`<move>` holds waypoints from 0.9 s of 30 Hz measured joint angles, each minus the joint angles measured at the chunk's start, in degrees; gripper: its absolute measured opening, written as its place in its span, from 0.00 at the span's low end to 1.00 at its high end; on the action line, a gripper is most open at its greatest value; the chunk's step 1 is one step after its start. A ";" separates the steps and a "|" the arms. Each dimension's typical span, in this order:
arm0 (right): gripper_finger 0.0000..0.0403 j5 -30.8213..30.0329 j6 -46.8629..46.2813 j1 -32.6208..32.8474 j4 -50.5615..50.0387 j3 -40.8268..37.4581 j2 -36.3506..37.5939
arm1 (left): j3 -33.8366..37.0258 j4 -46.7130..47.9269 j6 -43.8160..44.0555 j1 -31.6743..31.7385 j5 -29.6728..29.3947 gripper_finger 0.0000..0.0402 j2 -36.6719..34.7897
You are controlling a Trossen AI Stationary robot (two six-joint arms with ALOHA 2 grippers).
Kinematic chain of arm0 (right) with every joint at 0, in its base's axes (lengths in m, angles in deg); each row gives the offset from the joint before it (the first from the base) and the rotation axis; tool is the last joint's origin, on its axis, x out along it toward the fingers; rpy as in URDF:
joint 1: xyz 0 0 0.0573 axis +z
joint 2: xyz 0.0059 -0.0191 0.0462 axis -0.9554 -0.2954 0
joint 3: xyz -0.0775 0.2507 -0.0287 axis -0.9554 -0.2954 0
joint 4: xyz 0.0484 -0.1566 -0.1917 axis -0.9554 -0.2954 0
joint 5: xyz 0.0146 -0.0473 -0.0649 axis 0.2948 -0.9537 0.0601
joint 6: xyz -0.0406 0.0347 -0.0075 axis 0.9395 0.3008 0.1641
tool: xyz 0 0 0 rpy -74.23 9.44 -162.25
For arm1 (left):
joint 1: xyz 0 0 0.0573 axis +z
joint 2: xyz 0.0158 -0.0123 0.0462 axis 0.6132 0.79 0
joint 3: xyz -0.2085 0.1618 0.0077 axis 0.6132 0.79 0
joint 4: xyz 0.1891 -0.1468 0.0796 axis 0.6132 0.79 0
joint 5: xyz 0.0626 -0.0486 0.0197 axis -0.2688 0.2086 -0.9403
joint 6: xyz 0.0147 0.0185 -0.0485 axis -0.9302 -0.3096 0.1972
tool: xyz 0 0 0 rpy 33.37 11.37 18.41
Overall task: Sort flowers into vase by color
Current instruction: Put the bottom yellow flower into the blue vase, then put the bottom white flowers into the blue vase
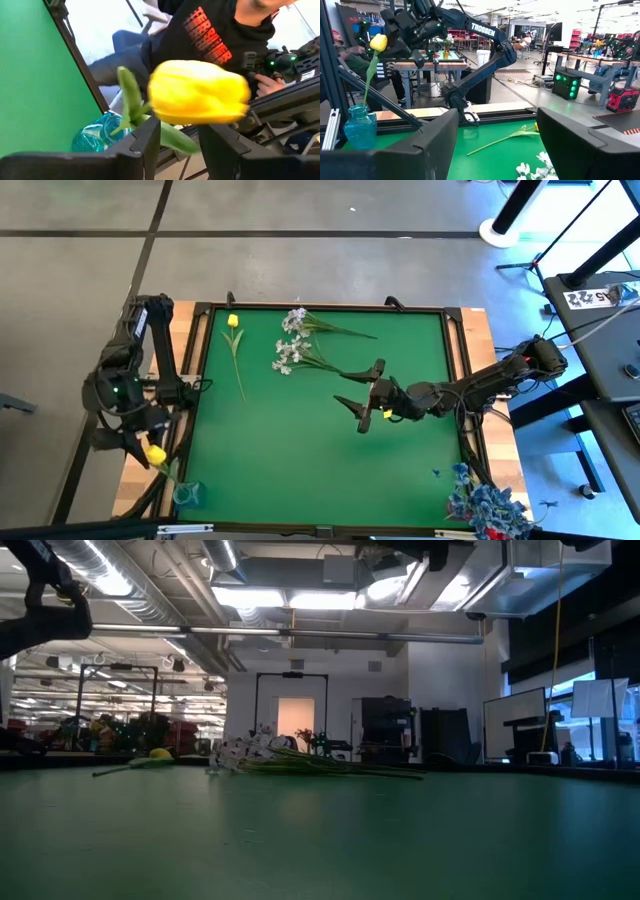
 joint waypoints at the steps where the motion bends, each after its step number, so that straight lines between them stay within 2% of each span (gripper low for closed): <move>1: 0.67 0.00 -0.01 0.00 -0.02 0.00 0.00 | -0.28 0.06 -0.32 -0.01 -0.17 0.31 0.01; 7: 0.67 1.55 -0.01 0.00 -0.21 0.00 0.00 | -0.33 1.50 4.65 0.01 -0.99 0.31 0.36; 10: 0.67 1.55 0.23 0.00 -0.19 0.02 0.00 | -0.33 1.96 6.13 0.01 1.71 0.31 0.29; 14: 0.67 1.56 0.38 0.00 -0.19 0.02 0.00 | -2.95 8.60 8.06 -0.02 1.20 0.31 -0.38; 16: 0.67 1.55 0.38 0.00 0.21 0.09 -0.68 | -5.57 14.11 8.54 -0.02 -1.50 0.31 -0.42; 20: 0.67 1.55 0.33 0.00 0.05 0.11 -3.20 | -10.12 25.53 10.25 0.29 -11.95 0.31 -0.48; 23: 0.67 0.56 0.30 -0.02 0.13 0.11 -5.86 | -11.15 31.77 13.79 1.41 -20.55 0.31 -0.46; 27: 0.67 -1.26 -0.12 -1.34 0.24 0.09 -9.13 | -11.11 38.30 17.97 3.87 -27.93 0.31 -0.38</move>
